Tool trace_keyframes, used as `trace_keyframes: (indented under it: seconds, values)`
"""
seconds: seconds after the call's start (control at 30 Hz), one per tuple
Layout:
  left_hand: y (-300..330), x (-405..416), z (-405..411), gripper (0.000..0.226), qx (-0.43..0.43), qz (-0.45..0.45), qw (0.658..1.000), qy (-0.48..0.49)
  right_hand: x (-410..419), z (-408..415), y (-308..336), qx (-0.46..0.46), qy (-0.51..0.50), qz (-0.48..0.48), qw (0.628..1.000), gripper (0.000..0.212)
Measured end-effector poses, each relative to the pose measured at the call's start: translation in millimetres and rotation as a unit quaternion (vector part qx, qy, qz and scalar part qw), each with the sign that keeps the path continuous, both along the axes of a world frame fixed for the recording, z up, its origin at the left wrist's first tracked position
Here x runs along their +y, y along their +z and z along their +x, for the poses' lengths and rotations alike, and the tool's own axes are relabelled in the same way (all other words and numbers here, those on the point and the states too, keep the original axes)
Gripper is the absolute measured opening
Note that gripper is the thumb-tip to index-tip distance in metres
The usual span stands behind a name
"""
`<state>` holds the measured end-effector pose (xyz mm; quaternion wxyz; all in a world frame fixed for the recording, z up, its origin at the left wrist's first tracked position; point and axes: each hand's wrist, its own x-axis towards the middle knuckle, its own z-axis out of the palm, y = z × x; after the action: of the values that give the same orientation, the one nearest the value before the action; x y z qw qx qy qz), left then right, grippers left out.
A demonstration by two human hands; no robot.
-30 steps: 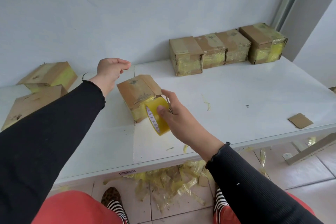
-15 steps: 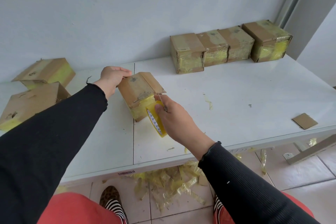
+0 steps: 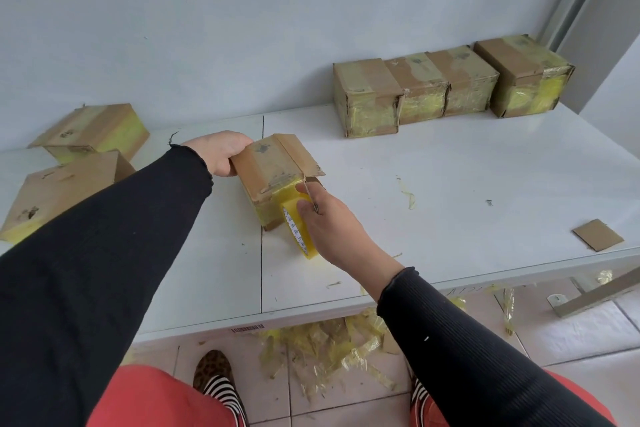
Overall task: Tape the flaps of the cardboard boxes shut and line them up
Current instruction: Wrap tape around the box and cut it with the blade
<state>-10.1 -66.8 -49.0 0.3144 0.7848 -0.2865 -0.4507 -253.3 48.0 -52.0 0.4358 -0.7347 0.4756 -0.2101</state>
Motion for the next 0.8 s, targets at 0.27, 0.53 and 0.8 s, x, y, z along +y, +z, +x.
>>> trace_keyframes:
  seconds: [0.27, 0.53, 0.8]
  values:
    - [2.2, -6.0, 5.5, 0.02, -0.007, 0.066, 0.998, 0.022, 0.5, 1.8, 0.7, -0.004, 0.001, -0.001, 1.0, 0.039]
    - [10.6, 18.0, -16.1, 0.05, -0.358, -0.197, 0.909, -0.084, 0.1, -0.7, -2.4, -0.013, 0.001, 0.006, 1.0, 0.039]
    - [-16.1, 44.6, -61.0, 0.085, -0.505, -0.066, 0.831, -0.225, 4.2, -1.6, -2.6, -0.054, -0.011, 0.02, 0.998, 0.043]
